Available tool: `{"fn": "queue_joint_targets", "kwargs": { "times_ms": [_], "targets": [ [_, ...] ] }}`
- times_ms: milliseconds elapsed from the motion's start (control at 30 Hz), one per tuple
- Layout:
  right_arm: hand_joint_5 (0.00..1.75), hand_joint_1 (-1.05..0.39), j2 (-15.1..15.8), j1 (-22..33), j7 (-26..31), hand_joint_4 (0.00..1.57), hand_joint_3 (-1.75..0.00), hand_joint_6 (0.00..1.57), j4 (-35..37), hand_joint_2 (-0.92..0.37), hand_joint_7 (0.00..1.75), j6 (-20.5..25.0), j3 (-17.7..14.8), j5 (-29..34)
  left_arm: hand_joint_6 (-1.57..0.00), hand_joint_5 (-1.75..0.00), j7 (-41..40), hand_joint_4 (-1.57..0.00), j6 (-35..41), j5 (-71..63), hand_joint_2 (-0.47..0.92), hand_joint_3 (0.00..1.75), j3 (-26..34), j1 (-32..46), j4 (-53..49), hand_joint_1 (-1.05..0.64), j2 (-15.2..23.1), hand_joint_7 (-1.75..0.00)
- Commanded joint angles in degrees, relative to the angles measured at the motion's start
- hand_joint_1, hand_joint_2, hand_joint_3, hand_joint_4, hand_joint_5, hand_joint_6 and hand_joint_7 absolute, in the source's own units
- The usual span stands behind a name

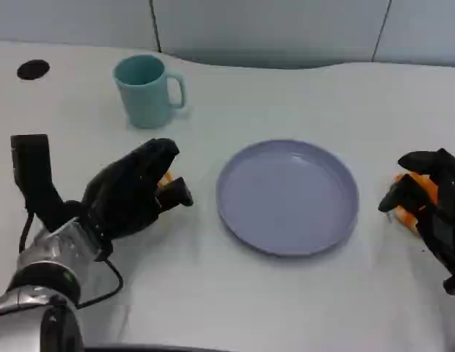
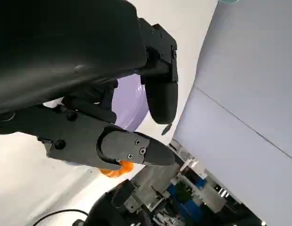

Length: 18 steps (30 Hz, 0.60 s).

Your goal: Grasp the bread from the table and place it into the plate.

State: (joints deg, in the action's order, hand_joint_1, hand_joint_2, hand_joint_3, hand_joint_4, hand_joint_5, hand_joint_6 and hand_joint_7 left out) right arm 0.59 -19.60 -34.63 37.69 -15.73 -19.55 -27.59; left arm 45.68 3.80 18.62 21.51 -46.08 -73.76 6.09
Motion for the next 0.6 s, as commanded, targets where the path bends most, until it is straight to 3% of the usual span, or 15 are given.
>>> {"fn": "queue_joint_targets", "kwargs": {
  "times_ms": [33,600],
  "targets": [
    [1.72,-0.55,0.4,-0.4,0.1,0.60,-0.09,0.81,0.0,-0.92,0.88,-0.7,-0.2,-0.2,-0.53,-1.75,-0.4,-0.69,-0.3,-0.6,0.92,0.08,0.0,-0.9,-0.2,-0.47,1.2,-1.75],
    [1.72,-0.55,-0.2,-0.8,0.9,0.61,-0.07,0.80,-0.1,-0.92,0.88,-0.5,0.2,0.2,-0.52,-1.75,-0.1,-0.68,-0.5,-0.7,0.92,0.10,-0.1,-0.9,-0.2,-0.47,1.8,-1.75]
  ]
}}
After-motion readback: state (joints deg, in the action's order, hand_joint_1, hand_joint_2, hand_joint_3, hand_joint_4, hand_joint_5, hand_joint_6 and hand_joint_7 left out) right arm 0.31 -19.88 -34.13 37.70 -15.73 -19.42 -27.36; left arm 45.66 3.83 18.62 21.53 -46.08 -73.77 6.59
